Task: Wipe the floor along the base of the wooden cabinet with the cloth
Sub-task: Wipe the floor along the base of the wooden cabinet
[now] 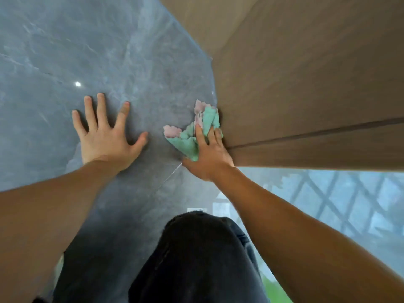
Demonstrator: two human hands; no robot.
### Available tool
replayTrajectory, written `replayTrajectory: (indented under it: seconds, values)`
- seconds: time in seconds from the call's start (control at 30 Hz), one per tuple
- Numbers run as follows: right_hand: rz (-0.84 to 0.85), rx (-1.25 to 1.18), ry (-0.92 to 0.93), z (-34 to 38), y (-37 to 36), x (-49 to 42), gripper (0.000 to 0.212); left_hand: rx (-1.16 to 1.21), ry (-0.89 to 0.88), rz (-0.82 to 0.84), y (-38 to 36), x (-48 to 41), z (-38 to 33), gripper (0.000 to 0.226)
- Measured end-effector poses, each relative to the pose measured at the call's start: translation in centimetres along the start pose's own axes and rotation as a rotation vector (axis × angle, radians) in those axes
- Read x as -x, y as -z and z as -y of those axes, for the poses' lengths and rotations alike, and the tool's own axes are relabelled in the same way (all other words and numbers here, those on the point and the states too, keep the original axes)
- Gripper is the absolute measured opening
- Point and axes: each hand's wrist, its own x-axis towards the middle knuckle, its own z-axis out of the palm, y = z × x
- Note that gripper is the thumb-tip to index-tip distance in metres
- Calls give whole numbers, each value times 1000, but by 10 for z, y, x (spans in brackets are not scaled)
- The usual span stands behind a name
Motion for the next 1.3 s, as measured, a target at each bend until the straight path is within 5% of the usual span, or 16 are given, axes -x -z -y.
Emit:
replayTrajectory:
  seconds: [0.7, 0.97, 1.2, 1.3]
  values:
    - [-82, 259, 348, -107, -64, 91, 88, 17, 142, 8, -9, 48, -56, 88]
    - [55, 7, -330, -257, -56, 112, 84, 12, 251, 50, -15, 71, -93, 84]
    - [-120, -312, -488, -203, -78, 112, 84, 51, 223, 171, -14, 108, -138, 80]
    - [-215, -348, -423, -163, -82, 126, 66, 65, 22, 251, 2, 131, -155, 63]
